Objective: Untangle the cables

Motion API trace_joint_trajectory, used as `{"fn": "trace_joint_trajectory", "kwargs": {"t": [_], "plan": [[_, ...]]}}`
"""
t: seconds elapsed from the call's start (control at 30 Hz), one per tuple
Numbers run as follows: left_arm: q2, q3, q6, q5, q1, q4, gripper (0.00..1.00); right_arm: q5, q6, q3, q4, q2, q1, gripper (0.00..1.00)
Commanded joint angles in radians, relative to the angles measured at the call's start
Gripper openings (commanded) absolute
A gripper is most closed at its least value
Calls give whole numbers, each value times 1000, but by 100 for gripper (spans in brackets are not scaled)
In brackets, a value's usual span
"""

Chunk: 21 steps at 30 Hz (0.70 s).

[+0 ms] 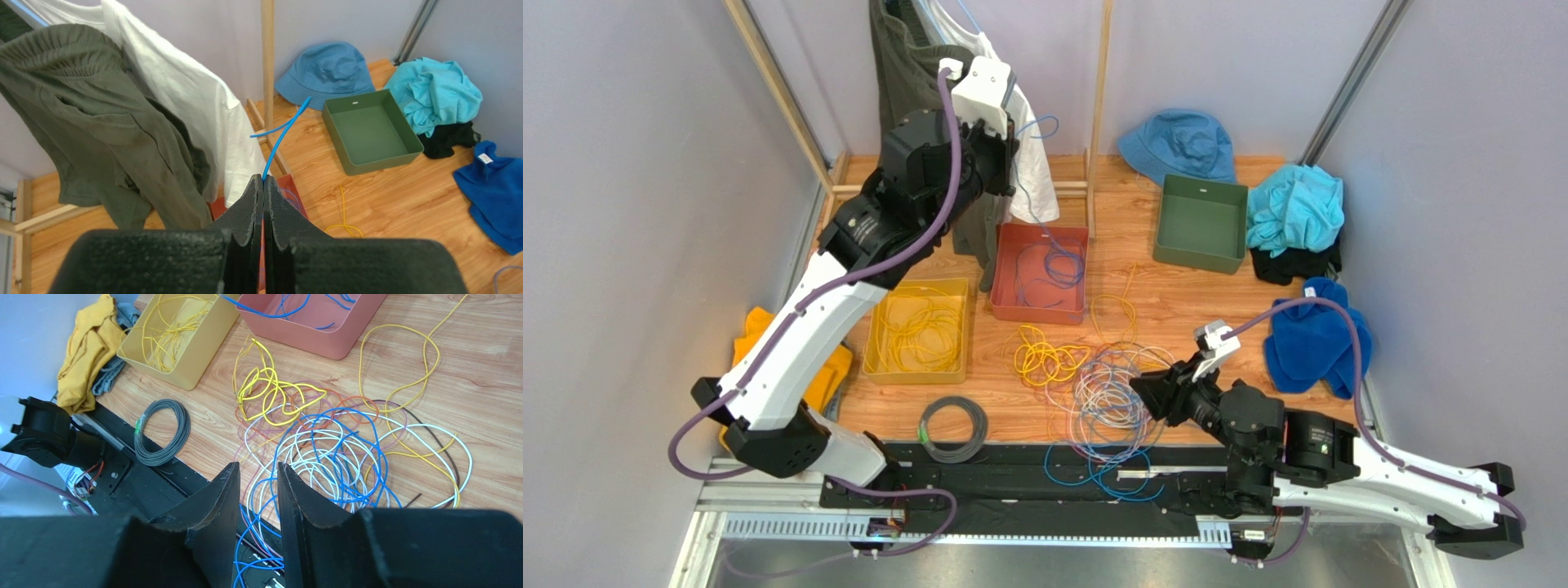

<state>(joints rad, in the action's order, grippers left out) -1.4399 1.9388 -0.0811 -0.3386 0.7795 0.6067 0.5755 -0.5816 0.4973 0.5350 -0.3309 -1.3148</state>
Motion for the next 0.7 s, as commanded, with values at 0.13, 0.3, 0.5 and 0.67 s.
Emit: {"fn": "trace_joint_trajectory", "kwargs": {"t": [0.13, 0.3, 0.5, 0.67], "plan": [[-77, -12, -48, 139, -115, -105, 0, 26, 0, 43, -10, 26, -3, 32], [-128, -67, -58, 170, -151, -169, 0, 34, 8, 29, -29, 12, -1, 32], [-117, -270, -118, 208, -171, -292, 0, 32, 8, 3, -50, 0, -3, 32], [-94, -402, -160, 220, -174, -344, 0, 34, 3, -3, -55, -5, -4, 31]]}}
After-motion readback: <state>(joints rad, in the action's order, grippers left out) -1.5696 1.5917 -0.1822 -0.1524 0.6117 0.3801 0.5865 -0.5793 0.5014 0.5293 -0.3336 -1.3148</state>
